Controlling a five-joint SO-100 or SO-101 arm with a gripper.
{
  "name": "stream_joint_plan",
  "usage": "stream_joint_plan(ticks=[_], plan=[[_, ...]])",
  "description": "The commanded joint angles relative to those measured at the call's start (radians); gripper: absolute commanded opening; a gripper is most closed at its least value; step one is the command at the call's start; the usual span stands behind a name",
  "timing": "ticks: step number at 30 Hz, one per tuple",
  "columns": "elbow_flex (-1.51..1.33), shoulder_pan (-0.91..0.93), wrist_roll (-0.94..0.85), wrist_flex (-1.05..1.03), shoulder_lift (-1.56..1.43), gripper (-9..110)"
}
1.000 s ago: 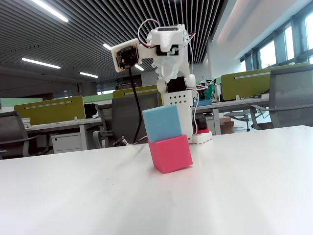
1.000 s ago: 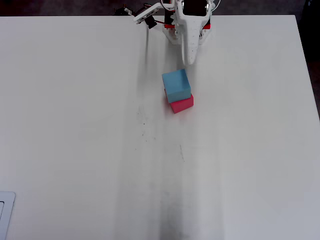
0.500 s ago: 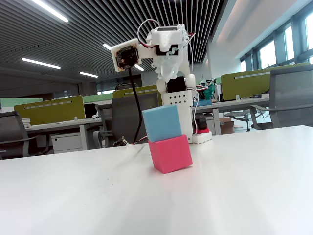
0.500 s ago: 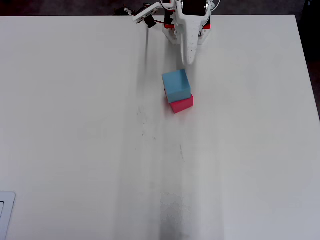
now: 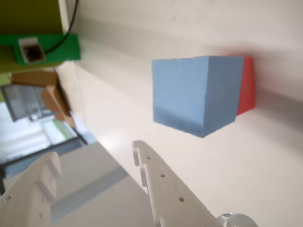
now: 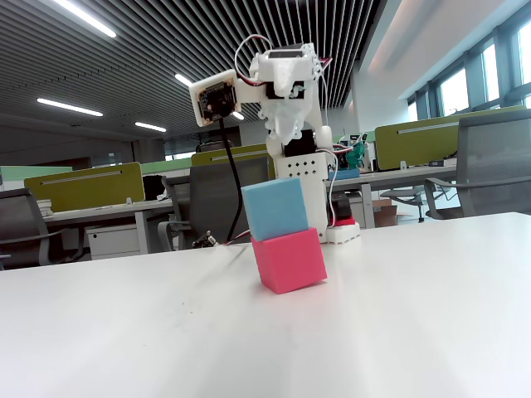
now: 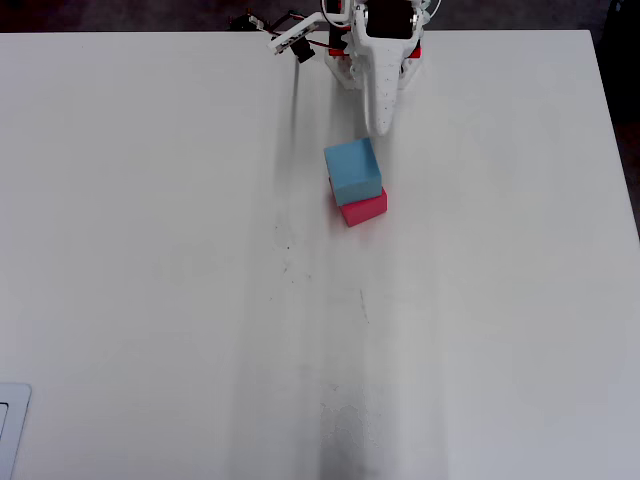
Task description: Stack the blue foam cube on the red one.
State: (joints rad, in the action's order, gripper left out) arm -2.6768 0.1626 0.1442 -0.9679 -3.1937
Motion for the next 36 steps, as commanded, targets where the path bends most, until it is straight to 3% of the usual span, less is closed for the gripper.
stream_joint_plan(ticks=[1, 36], plan=[[0.000, 0.011, -0.006, 0.018, 0.009, 18], [-0.021, 0.018, -0.011, 0.051, 0.009, 18]])
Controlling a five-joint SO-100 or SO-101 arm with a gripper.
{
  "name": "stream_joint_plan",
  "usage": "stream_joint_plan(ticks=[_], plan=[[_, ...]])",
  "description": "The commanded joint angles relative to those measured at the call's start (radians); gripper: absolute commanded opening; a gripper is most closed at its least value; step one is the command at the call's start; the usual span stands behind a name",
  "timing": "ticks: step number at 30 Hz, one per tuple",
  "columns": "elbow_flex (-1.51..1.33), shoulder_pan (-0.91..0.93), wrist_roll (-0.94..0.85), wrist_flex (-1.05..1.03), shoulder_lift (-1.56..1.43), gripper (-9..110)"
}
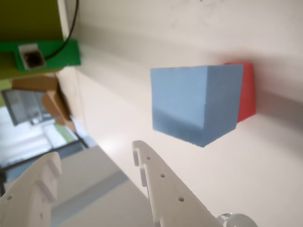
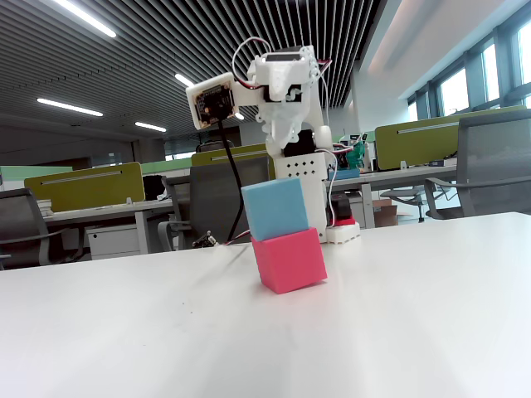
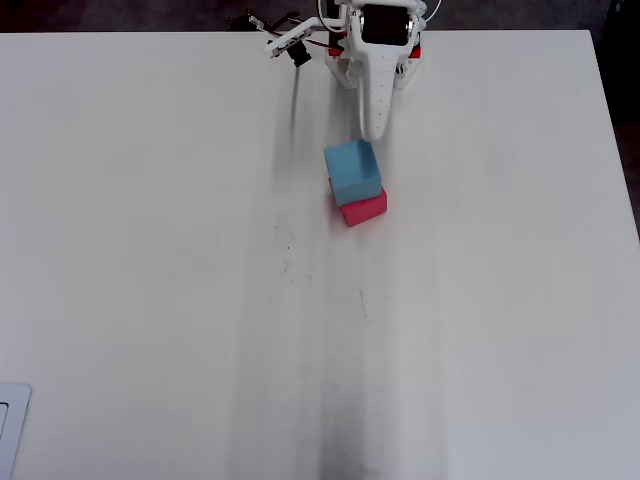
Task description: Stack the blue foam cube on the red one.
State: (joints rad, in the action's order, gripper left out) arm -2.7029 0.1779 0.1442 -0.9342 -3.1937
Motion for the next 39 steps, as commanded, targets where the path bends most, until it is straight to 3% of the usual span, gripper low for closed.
stream_joint_plan(ticks=[1, 39], plan=[[0.005, 0.003, -0.011, 0.017, 0.009, 18], [-0.032, 0.012, -0.011, 0.051, 0.009, 18]])
